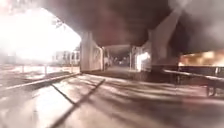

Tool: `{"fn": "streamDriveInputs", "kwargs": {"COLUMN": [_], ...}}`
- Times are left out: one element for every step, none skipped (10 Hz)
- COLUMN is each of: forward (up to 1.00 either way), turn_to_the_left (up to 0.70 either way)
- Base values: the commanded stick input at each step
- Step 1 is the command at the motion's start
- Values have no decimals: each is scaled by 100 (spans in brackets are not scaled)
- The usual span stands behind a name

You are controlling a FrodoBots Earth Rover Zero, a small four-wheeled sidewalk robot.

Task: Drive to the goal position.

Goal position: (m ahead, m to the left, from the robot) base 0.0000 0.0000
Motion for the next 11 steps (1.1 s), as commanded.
{"fn": "streamDriveInputs", "kwargs": {"forward": [85, 85, 85, 85, 85, 85, 85, 85, 85, 85, 85], "turn_to_the_left": [0, 0, 0, 0, 0, 0, 0, 0, 0, 0, 0]}}
